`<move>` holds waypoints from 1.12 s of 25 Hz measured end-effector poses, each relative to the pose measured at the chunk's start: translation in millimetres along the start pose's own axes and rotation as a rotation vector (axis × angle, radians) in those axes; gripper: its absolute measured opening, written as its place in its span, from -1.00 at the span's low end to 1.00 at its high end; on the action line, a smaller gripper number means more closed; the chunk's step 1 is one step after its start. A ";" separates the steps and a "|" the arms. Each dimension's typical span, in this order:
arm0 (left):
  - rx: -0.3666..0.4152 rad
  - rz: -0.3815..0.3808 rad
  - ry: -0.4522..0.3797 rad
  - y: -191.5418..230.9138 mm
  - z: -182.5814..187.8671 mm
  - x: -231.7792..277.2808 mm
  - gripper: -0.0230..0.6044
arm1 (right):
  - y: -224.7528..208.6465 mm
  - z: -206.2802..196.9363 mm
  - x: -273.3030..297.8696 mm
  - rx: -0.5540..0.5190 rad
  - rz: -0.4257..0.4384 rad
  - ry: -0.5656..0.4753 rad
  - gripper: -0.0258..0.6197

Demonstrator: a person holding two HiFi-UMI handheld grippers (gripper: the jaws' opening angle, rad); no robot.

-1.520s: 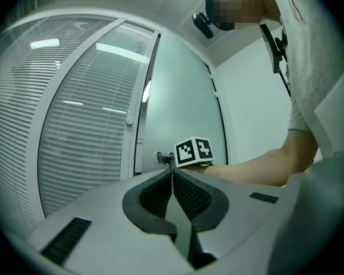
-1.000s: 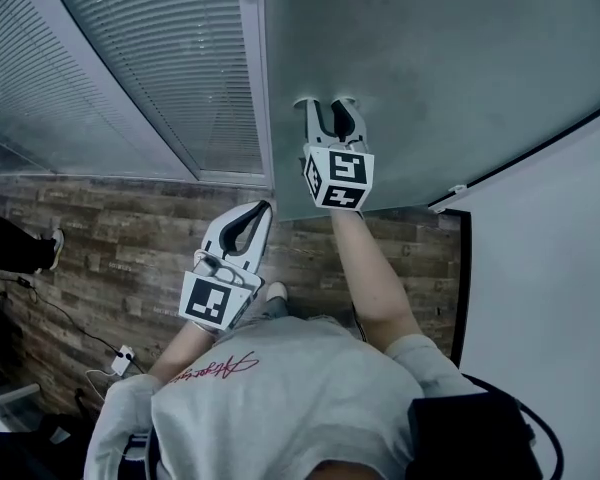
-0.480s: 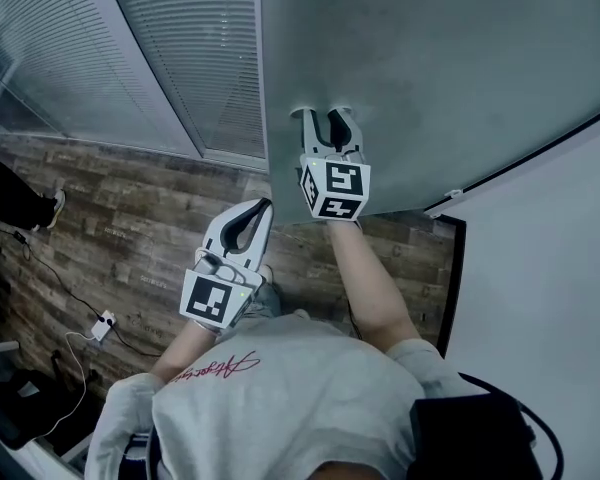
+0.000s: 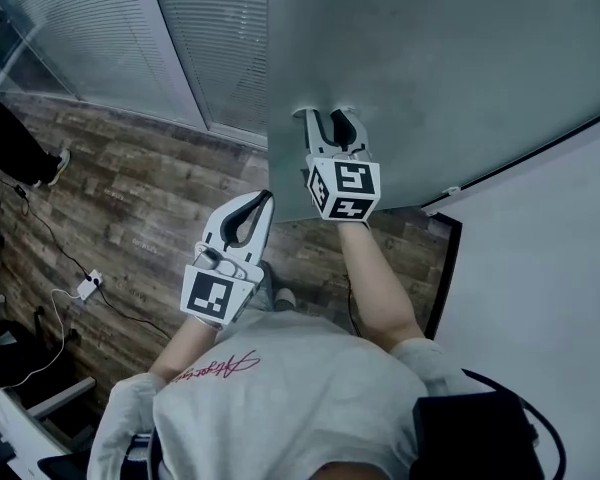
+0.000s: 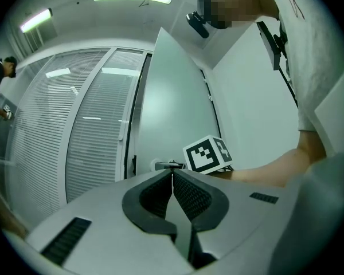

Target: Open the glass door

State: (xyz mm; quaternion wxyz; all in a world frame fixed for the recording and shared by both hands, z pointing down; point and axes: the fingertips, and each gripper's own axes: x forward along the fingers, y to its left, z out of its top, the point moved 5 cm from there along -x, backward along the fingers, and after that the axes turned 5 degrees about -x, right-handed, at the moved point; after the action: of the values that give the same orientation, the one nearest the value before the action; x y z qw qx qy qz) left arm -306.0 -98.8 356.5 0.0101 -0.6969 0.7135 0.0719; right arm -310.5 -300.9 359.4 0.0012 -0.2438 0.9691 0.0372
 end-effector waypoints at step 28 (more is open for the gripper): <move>-0.022 -0.303 0.064 -105.9 3.2 -94.5 -0.87 | 27.5 10.3 -177.8 -0.012 0.104 -0.002 -0.52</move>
State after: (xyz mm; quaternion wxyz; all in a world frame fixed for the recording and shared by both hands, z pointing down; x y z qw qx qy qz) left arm -198.1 -6.5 354.9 -0.0096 -0.7986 0.5993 0.0549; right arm -167.0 -192.0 354.8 -0.0014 -0.1931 0.9802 0.0432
